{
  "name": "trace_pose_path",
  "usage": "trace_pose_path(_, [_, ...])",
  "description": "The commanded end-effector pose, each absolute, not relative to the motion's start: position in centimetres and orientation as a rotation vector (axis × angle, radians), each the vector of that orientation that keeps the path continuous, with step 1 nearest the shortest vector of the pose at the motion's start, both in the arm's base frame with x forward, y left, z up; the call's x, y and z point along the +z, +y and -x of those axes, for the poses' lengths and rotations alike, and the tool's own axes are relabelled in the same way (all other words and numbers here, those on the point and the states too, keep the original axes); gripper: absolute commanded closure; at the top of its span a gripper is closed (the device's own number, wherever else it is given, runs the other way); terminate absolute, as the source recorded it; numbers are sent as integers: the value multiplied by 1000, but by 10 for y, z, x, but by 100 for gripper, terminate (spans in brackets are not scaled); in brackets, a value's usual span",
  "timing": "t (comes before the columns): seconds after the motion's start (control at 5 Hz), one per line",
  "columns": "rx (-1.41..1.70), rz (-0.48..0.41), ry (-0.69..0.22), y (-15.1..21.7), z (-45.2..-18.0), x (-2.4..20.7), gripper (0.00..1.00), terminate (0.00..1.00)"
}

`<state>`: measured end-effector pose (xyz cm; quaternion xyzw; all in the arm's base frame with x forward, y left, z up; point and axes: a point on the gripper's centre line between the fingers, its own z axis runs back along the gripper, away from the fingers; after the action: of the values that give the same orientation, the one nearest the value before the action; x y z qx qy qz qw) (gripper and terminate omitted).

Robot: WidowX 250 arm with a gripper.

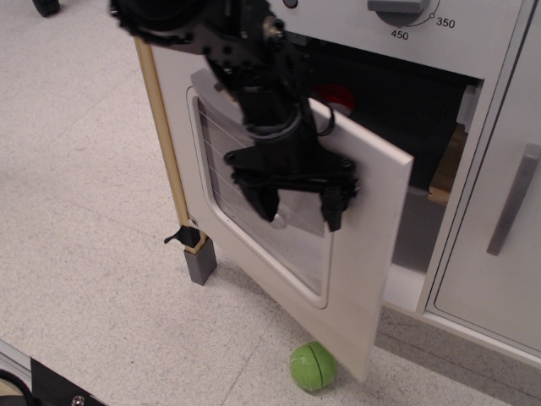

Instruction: Close oven

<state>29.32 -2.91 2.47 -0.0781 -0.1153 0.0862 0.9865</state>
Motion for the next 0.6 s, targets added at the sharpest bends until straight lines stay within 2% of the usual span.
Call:
trace_pose_path(0.0, [203,182,-320,-36,-351,35,0,0])
trace_pose_path(0.4, [225,163,-402,-42,-381,35,0,0])
